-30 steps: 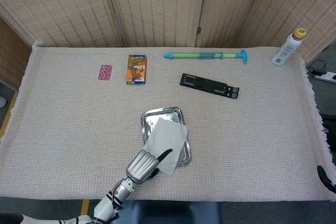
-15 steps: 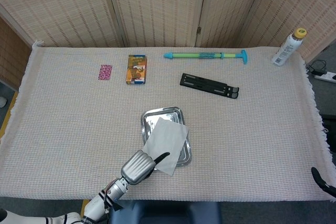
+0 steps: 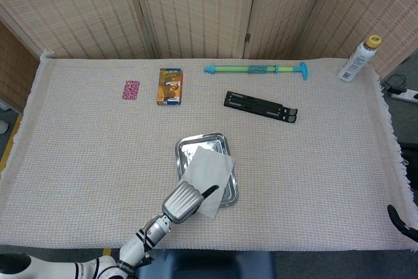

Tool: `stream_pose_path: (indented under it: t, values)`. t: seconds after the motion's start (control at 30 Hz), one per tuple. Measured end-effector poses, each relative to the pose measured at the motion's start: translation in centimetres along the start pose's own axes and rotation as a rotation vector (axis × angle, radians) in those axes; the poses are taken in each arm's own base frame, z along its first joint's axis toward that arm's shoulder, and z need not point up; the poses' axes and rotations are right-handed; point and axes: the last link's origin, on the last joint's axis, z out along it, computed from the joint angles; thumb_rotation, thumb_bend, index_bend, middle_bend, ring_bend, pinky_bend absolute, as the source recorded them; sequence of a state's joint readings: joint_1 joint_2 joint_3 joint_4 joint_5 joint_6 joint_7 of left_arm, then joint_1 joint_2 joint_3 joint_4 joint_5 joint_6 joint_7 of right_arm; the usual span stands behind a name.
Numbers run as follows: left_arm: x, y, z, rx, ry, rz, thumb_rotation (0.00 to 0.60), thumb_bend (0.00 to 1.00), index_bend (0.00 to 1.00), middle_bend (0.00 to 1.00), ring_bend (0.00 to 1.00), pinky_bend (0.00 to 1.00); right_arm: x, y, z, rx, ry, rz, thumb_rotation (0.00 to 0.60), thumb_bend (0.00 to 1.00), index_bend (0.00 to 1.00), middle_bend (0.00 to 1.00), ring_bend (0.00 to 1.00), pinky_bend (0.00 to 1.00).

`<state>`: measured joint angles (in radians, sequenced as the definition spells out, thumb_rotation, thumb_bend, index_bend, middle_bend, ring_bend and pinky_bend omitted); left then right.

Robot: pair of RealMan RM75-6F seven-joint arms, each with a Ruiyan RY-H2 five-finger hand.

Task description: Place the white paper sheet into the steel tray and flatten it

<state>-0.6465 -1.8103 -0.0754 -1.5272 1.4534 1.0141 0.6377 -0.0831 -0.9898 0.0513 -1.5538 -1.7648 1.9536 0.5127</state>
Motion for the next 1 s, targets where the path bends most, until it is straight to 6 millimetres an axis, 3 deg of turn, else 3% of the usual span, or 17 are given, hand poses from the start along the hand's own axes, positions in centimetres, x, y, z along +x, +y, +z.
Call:
stream_pose_path:
  t: [0.53, 1.0]
  values:
    - [-1.1, -0.4, 5.5, -0.017, -0.041, 0.211, 0.6, 1.0, 0.27, 1.0, 1.0, 1.0, 1.1, 1.2, 0.6, -0.046, 0.05, 0.009, 0.6, 0.4, 0.0, 0.0, 0.0, 0.0]
    - [-1.7, -1.8, 7.0, 0.023, -0.115, 0.332, 0.6, 1.0, 0.32, 1.0, 1.0, 1.0, 1.4, 1.2, 0.6, -0.063, 0.086, -0.007, 0.6, 0.4, 0.0, 0.0, 0.0, 0.0]
